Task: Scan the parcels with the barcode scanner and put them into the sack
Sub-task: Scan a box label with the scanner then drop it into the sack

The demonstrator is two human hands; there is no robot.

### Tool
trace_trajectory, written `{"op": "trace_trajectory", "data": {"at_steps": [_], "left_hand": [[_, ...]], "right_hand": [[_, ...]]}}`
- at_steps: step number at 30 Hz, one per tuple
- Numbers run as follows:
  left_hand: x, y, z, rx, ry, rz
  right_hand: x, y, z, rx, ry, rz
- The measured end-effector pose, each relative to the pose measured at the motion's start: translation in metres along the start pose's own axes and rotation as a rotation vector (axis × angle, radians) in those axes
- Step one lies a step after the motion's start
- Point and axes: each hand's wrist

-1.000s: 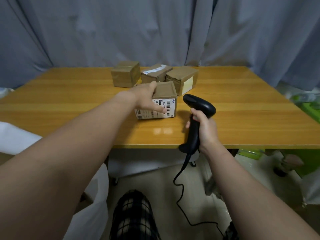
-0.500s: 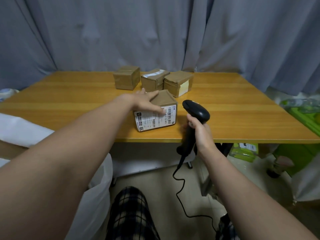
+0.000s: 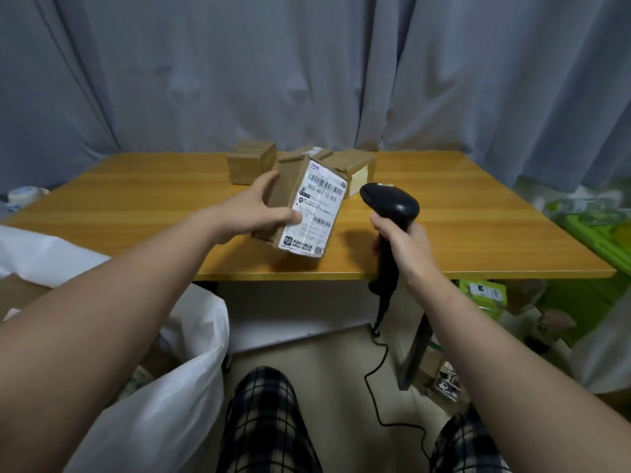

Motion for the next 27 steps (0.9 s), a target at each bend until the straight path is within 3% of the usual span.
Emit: {"op": "trace_trajectory", "data": {"at_steps": [6,10,18,27], "left_hand": [[-0.026,0.01,0.045,0.216,0.282,0.142],[-0.039,0.01,0.067,0.322,0.348,0.17],[-0.045,0.014,0.079,0.426,0.341,0.162],[-0.042,0.012,0.079,0.416,0.321,0.136]], "right_hand": [[-0.008,0.017,0.003,-0.021,0.156,-0.192],[0.004,0.041,0.011,-0.038,0.203,-0.288],[0.008,0.061,0.018,-0.066,0.18,-0.321],[0.01,0.066,0.015,-0.093,0.159,-0.313]]}}
Point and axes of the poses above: each hand's wrist, its own y-axis away from the middle knuckle, its own z-axis out of the palm, x = y × z, and after that the axes turned 14 degrees about -x, right-handed
